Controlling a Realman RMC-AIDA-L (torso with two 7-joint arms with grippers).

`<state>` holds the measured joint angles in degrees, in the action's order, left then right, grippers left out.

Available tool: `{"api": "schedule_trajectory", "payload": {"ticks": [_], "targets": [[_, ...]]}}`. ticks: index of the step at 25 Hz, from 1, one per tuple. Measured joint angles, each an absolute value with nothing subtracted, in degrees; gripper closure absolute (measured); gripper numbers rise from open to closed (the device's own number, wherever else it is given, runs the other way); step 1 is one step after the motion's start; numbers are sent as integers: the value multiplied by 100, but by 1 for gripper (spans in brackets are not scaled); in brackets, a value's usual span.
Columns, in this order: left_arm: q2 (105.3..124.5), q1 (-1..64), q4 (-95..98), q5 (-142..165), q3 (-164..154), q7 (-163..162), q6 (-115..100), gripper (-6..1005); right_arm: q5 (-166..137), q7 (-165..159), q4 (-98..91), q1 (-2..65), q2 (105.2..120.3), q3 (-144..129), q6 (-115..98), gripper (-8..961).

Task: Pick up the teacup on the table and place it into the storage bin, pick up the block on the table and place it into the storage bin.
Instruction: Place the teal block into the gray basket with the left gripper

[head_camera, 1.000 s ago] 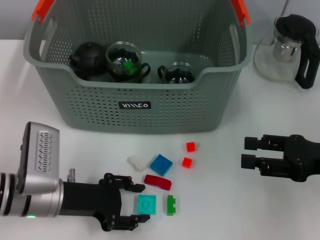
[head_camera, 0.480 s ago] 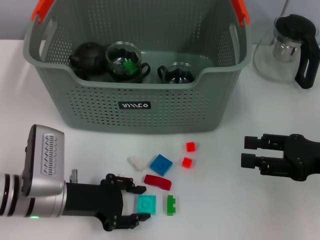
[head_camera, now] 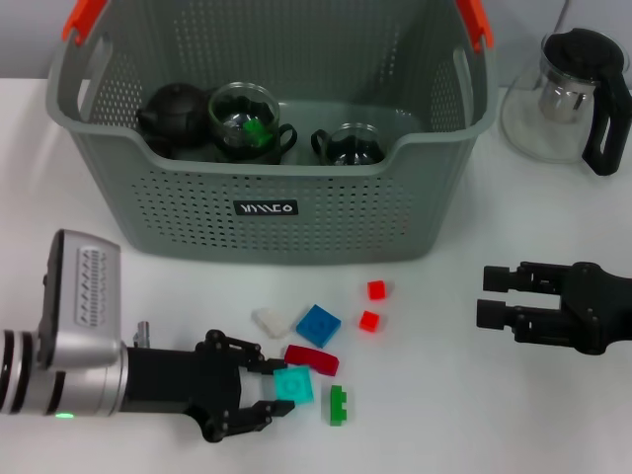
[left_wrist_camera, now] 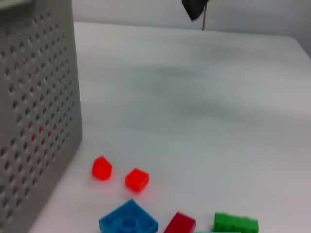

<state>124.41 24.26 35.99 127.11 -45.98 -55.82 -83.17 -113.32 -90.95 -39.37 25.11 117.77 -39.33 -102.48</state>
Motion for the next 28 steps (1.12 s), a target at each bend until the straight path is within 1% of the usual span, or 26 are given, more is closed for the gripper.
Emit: {"api": "schedule_trajectory", "payload": {"ticks": [1, 5, 8, 13, 16, 20, 24, 28], "targets": [[12439, 2429, 3625, 12708, -4589, -5627, -8361, 595, -11331, -9095, -3938, 2515, 11777, -3930, -10248, 253], [12380, 2448, 3909, 12686, -4349, -6082, -8934, 595, -11329, -9097, -3937, 2538, 11777, -3927, -10248, 252], [12225, 2534, 4033, 12688, -4074, -6509, -9558, 595, -11328, -9097, -3938, 2548, 11778, -3928, -10248, 252], [11904, 2853, 4018, 12717, -3374, -7099, -10935, 594, -11328, -9097, -3937, 2551, 11777, -3929, -10245, 252], [11802, 3078, 3998, 12557, -3066, -7516, -11449, 594, -11328, -9097, -3937, 2550, 11777, -3929, -10240, 253], [11770, 3356, 3981, 11814, -2867, -8572, -11552, 594, -11329, -9097, -3937, 2550, 11777, -3929, -10243, 253], [11739, 3677, 4006, 10830, -2529, -9659, -11219, 594, -11329, -9089, -3937, 2546, 11783, -3929, -10245, 253], [11605, 4019, 4113, 10357, -2375, -10448, -10508, 594, -11329, -9088, -3937, 2554, 11785, -3929, -10249, 253]]}}
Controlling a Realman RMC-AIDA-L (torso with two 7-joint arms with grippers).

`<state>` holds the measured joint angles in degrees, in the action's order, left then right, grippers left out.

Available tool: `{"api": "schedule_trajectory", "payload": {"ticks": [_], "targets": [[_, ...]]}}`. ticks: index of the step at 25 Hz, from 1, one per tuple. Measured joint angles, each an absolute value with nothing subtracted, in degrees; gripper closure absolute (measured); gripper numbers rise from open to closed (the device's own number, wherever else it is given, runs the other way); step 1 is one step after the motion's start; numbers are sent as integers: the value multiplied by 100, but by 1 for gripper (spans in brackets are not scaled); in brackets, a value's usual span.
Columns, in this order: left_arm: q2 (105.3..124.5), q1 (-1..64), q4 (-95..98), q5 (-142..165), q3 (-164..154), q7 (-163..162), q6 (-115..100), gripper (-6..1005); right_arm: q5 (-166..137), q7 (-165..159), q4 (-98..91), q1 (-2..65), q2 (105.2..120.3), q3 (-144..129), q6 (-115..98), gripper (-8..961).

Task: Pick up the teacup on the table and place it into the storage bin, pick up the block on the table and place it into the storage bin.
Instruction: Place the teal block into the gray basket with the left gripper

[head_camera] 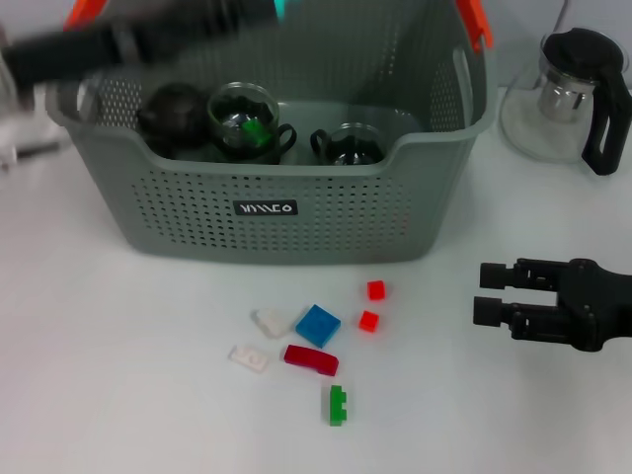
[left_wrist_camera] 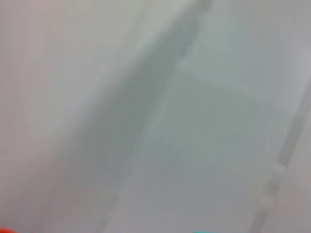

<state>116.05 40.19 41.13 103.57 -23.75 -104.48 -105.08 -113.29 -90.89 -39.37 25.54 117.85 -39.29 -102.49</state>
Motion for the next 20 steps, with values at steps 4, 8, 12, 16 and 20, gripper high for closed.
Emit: {"api": "schedule_trajectory", "payload": {"ticks": [4, 8, 12, 16, 20], "targets": [[11340, 4305, 4539, 10428, -2795, -11026, -9639, 595, -11329, -9083, -3939, 2559, 11793, -3929, -10257, 253], [11164, 4588, 5274, 11342, -3548, -11585, -9017, 595, -11329, -9077, -3955, 2565, 11801, -3929, -10271, 254], [11311, 4754, 6049, 12636, -4408, -11976, -8400, 595, -11329, -9067, -3955, 2573, 11810, -3929, -10280, 254], [11608, 4781, 6327, 13694, -5341, -12407, -7553, 594, -11329, -9054, -3947, 2570, 11816, -3929, -10274, 254], [11784, 4960, 6212, 14994, -6004, -13357, -6896, 581, -11329, -9063, -3944, 2568, 11810, -3929, -10274, 253]]}}
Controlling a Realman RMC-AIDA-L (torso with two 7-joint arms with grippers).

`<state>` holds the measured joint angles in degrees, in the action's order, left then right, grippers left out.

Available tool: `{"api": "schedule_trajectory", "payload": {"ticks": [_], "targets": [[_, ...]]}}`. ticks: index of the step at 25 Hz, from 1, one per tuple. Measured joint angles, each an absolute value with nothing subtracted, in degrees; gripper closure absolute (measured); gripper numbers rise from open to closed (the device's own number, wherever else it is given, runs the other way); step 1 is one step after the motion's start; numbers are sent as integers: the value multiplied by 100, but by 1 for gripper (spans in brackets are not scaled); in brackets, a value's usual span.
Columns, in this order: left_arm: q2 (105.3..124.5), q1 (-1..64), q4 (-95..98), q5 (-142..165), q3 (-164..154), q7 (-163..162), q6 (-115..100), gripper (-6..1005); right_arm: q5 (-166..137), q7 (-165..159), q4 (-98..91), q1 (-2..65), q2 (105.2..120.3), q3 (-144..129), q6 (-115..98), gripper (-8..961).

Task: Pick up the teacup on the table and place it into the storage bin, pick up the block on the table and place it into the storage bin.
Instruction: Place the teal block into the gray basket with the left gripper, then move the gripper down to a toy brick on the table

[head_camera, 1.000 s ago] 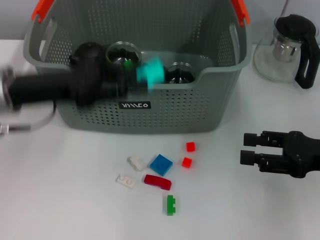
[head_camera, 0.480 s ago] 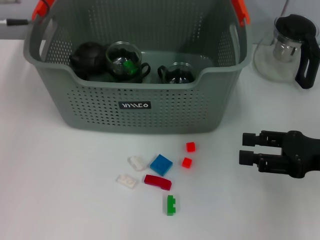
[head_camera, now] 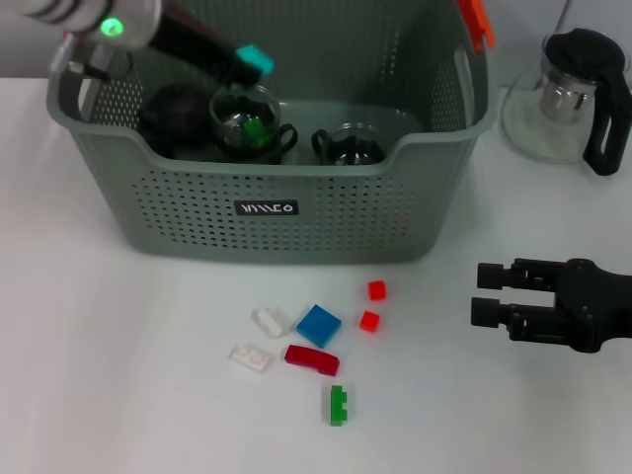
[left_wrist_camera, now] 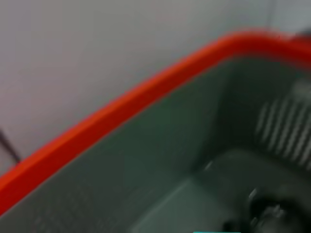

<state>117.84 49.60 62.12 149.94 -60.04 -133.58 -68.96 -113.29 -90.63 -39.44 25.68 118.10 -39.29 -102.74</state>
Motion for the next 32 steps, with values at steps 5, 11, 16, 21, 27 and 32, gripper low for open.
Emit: {"api": "schedule_trajectory", "payload": {"ticks": [5, 11, 16, 21, 27, 32], "targets": [[12090, 4910, 6482, 15544, -6149, -13510, -6695, 518, -11330, -9051, -3944, 2568, 11797, -3891, -10264, 252], [12154, 4387, 7396, 14529, -5997, -13395, -6757, 443, -11328, -9048, -3942, 2571, 11790, -3864, -10251, 254], [12161, 3565, 7582, 11703, -5263, -12335, -7103, 383, -11328, -9046, -3938, 2568, 11792, -3857, -10262, 252], [11884, 3259, 6016, 9103, -4281, -10693, -8993, 363, -11328, -9045, -3937, 2560, 11819, -3858, -10245, 254], [11493, 3140, 4128, 9371, -3248, -9302, -10539, 372, -11329, -9077, -3937, 2574, 11823, -3853, -10259, 252], [11708, 2688, 4505, 11035, -3284, -8205, -10923, 373, -11330, -9081, -3937, 2573, 11829, -3842, -10255, 253]]}}
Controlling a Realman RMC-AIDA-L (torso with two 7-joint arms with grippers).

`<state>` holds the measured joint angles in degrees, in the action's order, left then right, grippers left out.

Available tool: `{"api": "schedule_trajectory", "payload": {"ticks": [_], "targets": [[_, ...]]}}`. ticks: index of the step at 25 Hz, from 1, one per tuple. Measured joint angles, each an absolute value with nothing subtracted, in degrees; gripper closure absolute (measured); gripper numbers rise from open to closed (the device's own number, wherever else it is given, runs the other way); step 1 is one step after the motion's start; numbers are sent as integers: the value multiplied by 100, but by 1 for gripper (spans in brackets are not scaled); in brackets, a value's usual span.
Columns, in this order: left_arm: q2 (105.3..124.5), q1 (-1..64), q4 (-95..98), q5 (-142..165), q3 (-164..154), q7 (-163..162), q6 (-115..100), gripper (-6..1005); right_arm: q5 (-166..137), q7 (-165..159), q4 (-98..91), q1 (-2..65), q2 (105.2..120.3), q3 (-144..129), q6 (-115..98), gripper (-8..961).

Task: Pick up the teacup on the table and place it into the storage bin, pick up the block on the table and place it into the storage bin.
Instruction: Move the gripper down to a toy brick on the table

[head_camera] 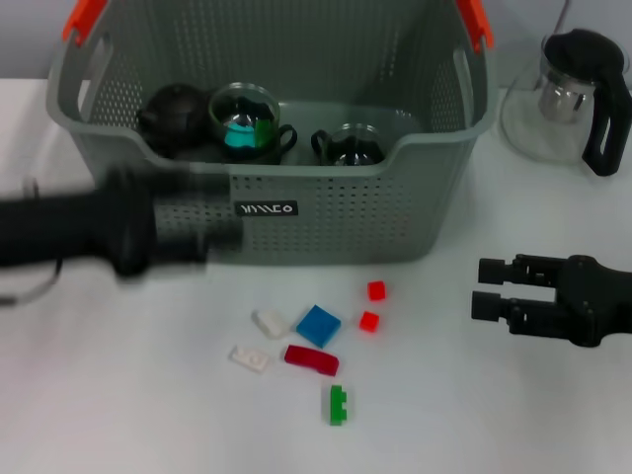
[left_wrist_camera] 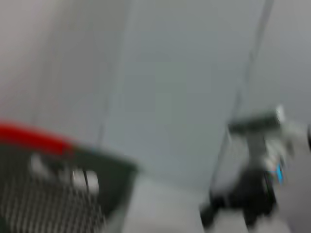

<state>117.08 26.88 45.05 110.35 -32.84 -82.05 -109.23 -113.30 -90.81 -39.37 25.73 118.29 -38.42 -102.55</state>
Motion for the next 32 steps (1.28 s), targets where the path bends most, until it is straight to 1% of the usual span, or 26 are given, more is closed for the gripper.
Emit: {"api": "schedule_trajectory", "payload": {"ticks": [2, 5, 11, 14, 19, 24, 26, 30, 32], "targets": [[11776, 2559, 4574, 11548, -3320, -7806, -10944, 373, -11329, -9061, -3937, 2570, 11836, -3839, -10243, 253], [11826, 2481, 4583, 12108, -3321, -7406, -10744, 374, -11329, -9026, -3937, 2572, 11843, -3786, -10240, 253], [11992, 2480, 4548, 12493, -3319, -7223, -10254, 375, -11307, -8076, -3620, 2559, 11936, -3414, -10352, 254], [12030, 2495, 4554, 12548, -3319, -7214, -10161, 376, -11308, -7458, -3298, 2492, 11943, -3375, -10401, 252], [12016, 2518, 4565, 12614, -3312, -7207, -10142, 382, -11312, -7326, -3137, 2396, 11889, -3313, -10462, 365], [12026, 2526, 4578, 12826, -3444, -7139, -10097, 393, -11311, -7345, -3169, 2301, 11867, -3059, -10603, 413], [12080, 2487, 4563, 12874, -3550, -6957, -9994, 397, -11311, -7345, -3178, 2272, 11864, -2990, -10611, 423], [12306, 2398, 4529, 12897, -3679, -6414, -9560, 405, -11311, -7348, -3179, 2277, 11856, -2931, -10616, 423], [12389, 2364, 4502, 12903, -3701, -6230, -9286, 409, -11311, -7361, -3180, 2302, 11856, -2927, -10618, 423]]}}
